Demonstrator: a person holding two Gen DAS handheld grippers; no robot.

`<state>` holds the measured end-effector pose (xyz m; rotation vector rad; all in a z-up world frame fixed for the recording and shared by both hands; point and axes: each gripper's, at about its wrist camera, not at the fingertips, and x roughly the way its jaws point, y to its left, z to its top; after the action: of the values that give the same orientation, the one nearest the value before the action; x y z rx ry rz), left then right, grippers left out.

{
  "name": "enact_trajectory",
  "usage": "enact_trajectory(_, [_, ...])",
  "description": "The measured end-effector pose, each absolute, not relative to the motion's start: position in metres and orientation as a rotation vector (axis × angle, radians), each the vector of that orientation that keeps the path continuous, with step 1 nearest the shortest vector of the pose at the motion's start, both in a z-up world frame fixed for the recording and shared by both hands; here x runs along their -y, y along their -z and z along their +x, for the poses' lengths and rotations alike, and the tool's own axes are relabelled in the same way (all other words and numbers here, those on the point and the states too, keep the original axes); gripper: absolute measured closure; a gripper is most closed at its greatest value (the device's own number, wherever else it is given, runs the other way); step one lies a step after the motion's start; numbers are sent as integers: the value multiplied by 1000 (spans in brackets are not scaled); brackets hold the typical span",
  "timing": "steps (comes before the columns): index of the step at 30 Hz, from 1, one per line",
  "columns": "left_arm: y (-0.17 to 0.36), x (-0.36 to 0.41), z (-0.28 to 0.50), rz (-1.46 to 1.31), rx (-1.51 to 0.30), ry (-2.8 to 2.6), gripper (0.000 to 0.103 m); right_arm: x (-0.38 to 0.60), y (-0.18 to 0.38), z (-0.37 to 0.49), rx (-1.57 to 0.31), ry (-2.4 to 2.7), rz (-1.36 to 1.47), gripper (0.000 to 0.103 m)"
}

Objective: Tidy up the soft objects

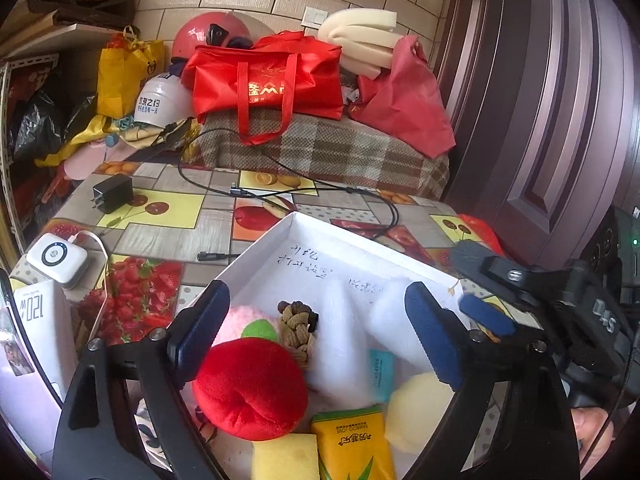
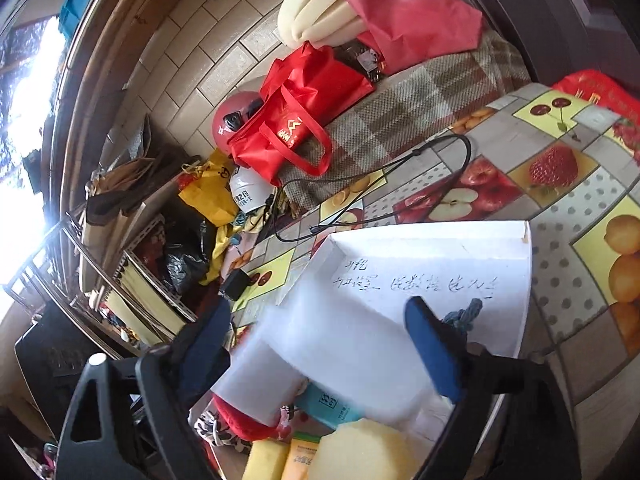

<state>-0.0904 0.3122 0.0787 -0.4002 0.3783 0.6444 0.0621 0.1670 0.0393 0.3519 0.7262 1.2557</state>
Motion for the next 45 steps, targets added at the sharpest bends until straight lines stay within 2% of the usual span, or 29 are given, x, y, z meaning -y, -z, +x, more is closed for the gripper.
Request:
enact_trajectory(14, [-93,-309,-103,-382,-318,-688,13,-144,-49,51,-655,-1254,421,0])
enact_trajectory(22, [-123,-290,-117,-351,-237,-675,13,-96,-76,22,-412,-1219,367,0])
enact_trajectory(25, [-136,-276,-119,-338,-245,-669,13,-71,-86,11,-322,-1161,340,0])
enact_trajectory(31, [-154,-219,-130,-197,-260,-776,13,-38,-92,-4,-276,-985,226,0])
enact_trajectory(36, [-142,-185,-155,-197,-291,-1011,13,-9,-89,-25,-172,-815,141,0])
enact_trajectory(41, [-124,-177,-176,-341,-414,-896,13,22,-92,-34,-169,-783,176,0])
enact_trajectory(45, [-120,-156,-180,-272,-466,-972,13,48,-100,-39,-173,-808,237,0])
